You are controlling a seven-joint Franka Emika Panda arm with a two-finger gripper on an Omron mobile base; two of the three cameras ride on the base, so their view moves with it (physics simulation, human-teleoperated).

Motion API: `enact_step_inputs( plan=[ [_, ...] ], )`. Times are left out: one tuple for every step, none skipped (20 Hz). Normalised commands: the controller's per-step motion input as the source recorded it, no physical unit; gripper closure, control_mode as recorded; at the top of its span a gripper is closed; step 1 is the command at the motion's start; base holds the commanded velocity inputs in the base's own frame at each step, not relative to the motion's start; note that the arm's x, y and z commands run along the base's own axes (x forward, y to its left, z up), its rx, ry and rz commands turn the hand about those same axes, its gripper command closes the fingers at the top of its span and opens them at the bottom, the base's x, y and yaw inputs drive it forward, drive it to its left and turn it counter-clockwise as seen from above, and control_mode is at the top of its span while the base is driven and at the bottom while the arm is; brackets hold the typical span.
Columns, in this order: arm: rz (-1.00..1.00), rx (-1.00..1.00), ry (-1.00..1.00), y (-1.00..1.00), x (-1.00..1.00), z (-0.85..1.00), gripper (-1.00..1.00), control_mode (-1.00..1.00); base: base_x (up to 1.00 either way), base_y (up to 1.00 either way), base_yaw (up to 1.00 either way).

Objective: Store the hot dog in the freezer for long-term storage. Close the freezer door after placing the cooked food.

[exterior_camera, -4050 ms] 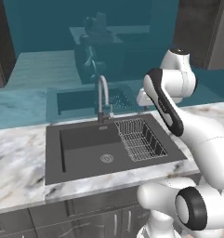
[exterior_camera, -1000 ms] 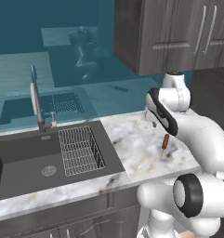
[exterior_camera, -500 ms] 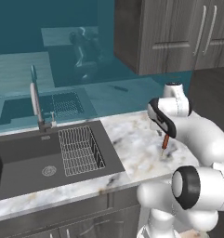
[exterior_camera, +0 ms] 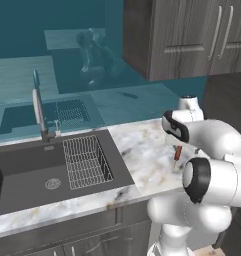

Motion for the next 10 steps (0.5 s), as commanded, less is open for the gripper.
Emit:
enact_step_inputs(
  plan=[
    [-0.07,0.00,0.05,-0.21,0.15,-0.30,-1.00,-1.00,0.00,0.00,0.00],
    [-0.05,0.00,0.04,-0.19,0.18,-0.33,-1.00,-1.00,0.00,0.00,0.00],
    [-0.05,0.00,0.03,-0.15,0.19,-0.32,-1.00,-1.00,0.00,0.00,0.00],
    [-0.03,0.00,0.01,-0.06,0.17,-0.27,-1.00,-1.00,0.00,0.00,0.00],
    [-0.01,0.00,0.00,-0.01,0.16,-0.23,-1.00,-1.00,0.00,0.00,0.00],
    [0.00,0.00,0.00,0.00,0.15,-0.21,-1.00,-1.00,0.00,0.00,0.00],
    [0.00,0.00,0.00,0.00,0.16,-0.21,-1.00,-1.00,0.00,0.00,0.00],
    [0.00,0.00,0.00,0.00,0.16,-0.20,-1.00,-1.00,0.00,0.00,0.00],
    [0.00,0.00,0.00,0.00,0.20,-0.17,-1.00,-1.00,0.00,0.00,0.00],
    [0.00,0.00,0.00,0.00,0.27,-0.16,-1.00,-1.00,0.00,0.00,0.00]
  ],
)
